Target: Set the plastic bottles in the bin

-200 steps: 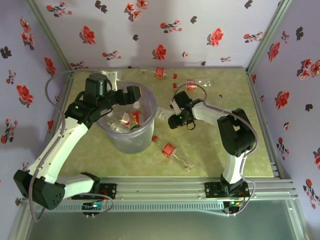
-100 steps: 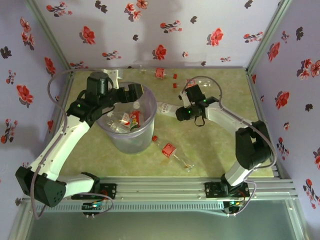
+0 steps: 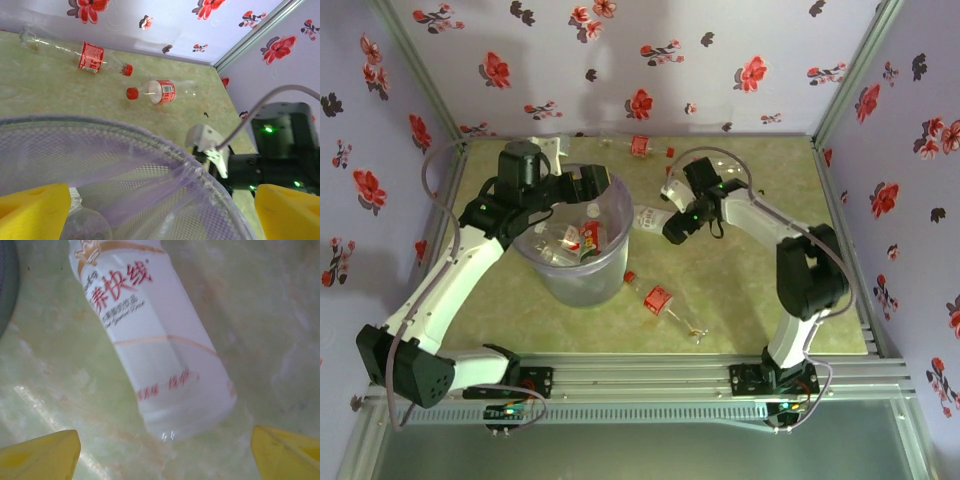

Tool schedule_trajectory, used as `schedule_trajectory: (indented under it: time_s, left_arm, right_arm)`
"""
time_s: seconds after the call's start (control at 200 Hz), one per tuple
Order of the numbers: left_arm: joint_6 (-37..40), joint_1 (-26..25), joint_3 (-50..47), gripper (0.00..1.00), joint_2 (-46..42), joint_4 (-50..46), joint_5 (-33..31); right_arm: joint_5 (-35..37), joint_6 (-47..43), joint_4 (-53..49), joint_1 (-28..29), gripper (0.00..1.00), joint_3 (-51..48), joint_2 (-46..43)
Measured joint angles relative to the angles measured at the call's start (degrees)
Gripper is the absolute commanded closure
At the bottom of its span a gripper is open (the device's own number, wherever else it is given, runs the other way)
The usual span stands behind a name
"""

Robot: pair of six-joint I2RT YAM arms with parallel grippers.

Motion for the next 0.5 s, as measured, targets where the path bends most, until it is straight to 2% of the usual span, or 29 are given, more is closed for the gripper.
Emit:
schedule_trajectory:
  time_s: [0.15, 0.335, 0.385, 0.5]
  left_arm:
    - [0.0, 0.1, 0.0, 0.05, -1.1, 0.0, 0.0]
    - [0.0, 0.2, 0.0, 0.05, -1.6, 0.0, 0.0]
    - [0.0, 0.2, 0.0, 0.05, -1.6, 0.0, 0.0]
    - [0.0, 0.3, 0.0, 0.05, -1.5, 0.0, 0.0]
  right_arm:
    - [-0.7, -5.4, -1.2, 1.2, 0.1, 7.1, 7.8]
    - [-1.4, -8.1, -2.1, 2.4, 0.12, 9.3, 14.6]
    - [-1.4, -8.3, -2.4, 2.6, 0.14, 9.2, 15.8]
    - [-1.0, -8.7, -2.4, 3.0, 0.28, 8.4, 16.4]
